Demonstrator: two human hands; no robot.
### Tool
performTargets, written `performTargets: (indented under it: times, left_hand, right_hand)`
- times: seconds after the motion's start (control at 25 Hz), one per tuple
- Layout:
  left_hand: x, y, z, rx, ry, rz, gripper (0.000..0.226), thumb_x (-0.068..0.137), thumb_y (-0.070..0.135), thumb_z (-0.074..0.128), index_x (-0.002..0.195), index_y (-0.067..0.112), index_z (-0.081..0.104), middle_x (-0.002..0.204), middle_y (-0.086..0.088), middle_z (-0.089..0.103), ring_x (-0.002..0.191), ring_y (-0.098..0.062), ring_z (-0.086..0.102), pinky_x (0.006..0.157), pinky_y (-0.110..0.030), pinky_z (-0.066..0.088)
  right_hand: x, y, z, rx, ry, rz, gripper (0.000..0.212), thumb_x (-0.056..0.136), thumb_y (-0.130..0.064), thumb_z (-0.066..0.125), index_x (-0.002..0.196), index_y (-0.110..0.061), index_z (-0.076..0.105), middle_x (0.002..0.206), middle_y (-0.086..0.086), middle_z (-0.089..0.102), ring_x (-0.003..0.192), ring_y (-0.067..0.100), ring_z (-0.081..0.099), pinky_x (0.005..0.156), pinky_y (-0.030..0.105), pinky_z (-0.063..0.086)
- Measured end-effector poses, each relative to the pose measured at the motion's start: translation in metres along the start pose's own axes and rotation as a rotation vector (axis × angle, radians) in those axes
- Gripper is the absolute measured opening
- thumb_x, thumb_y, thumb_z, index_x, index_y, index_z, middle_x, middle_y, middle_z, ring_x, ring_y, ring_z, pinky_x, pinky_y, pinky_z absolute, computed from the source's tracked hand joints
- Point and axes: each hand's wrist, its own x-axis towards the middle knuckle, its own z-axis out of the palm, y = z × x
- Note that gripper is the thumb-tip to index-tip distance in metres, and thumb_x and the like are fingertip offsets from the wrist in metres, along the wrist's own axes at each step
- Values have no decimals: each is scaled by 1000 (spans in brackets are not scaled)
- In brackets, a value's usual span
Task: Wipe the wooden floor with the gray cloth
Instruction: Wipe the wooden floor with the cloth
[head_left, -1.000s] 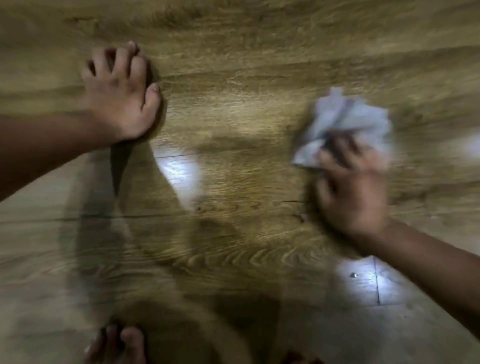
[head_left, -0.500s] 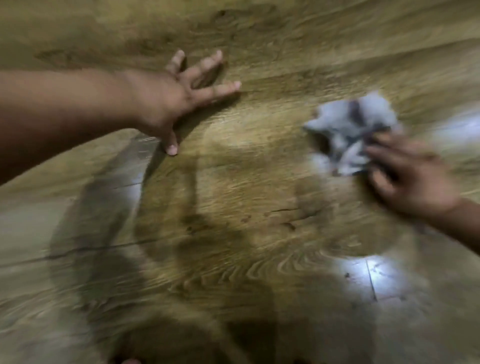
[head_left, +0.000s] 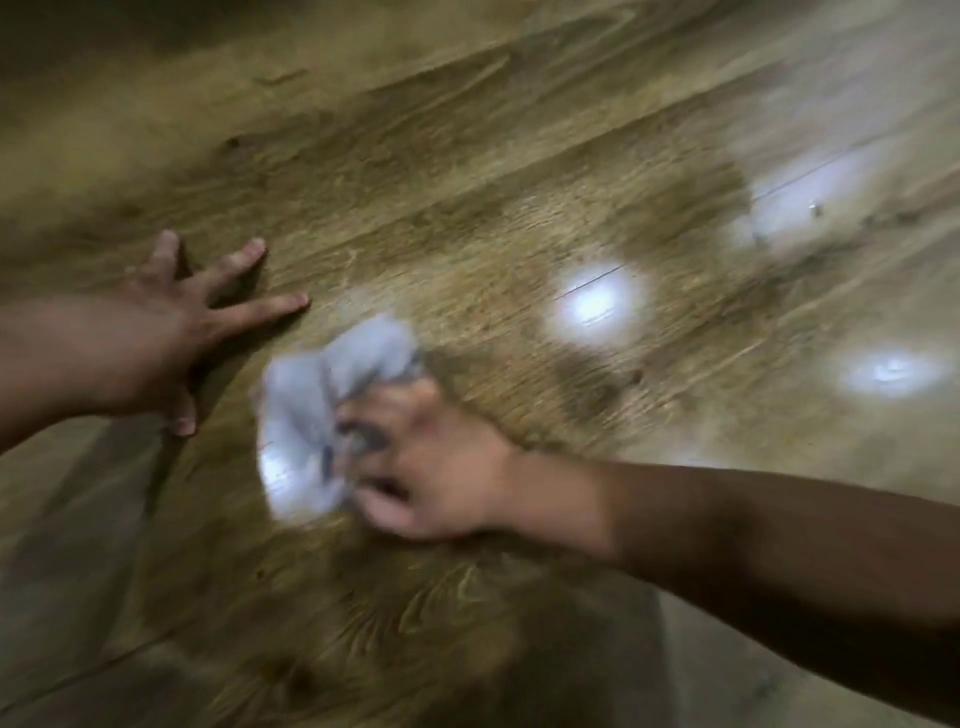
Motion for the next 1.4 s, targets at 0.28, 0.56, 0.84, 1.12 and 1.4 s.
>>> performTargets:
  times: [0.28, 0.56, 0.84, 1.12, 1.4]
  left_hand:
    - [12, 0, 19, 57, -79, 23, 180, 3, 68, 87, 158, 42, 0, 167, -10, -10, 125, -59, 37, 90, -66, 38]
    - [15, 9, -5, 68, -238, -115, 166, 16, 90, 71, 130, 57, -46, 156, -7, -40, 143, -40, 19, 105, -44, 33]
    - [53, 29, -65, -198, 62, 26, 114, 31, 102, 54, 132, 76, 10, 146, -9, 50, 116, -39, 58, 89, -56, 53]
    - [124, 114, -108, -149, -286, -184, 162, 46, 67, 88, 117, 50, -56, 131, 1, -68, 136, -56, -37, 110, -79, 7]
    - [129, 131, -136, -193, -511, -292, 167, 48, 48, 96, 111, 42, -58, 114, -6, -75, 124, -61, -45, 105, -82, 6]
  right_hand:
    - [-84, 132, -77, -188, 126, 270, 27, 86, -31, 56, 93, -9, 71, 93, 16, 65, 86, 34, 60, 75, 34, 45]
    - [-155, 285, -177, -351, 326, 1273, 54, 83, -43, 32, 124, -17, 55, 130, 27, 50, 118, 45, 49, 101, 47, 43]
    - [-56, 187, -84, -171, 90, 343, 41, 99, -34, 47, 136, -21, 57, 149, 8, 47, 143, 27, 34, 118, 39, 19]
    - [-208, 294, -174, -348, 116, 1113, 65, 97, -60, 26, 154, -28, 23, 164, 8, 15, 151, 25, 10, 123, 42, 10]
    - [79, 263, -134, -207, -28, 664, 49, 104, -46, 26, 151, -30, 33, 163, 5, 20, 151, 28, 11, 122, 42, 8]
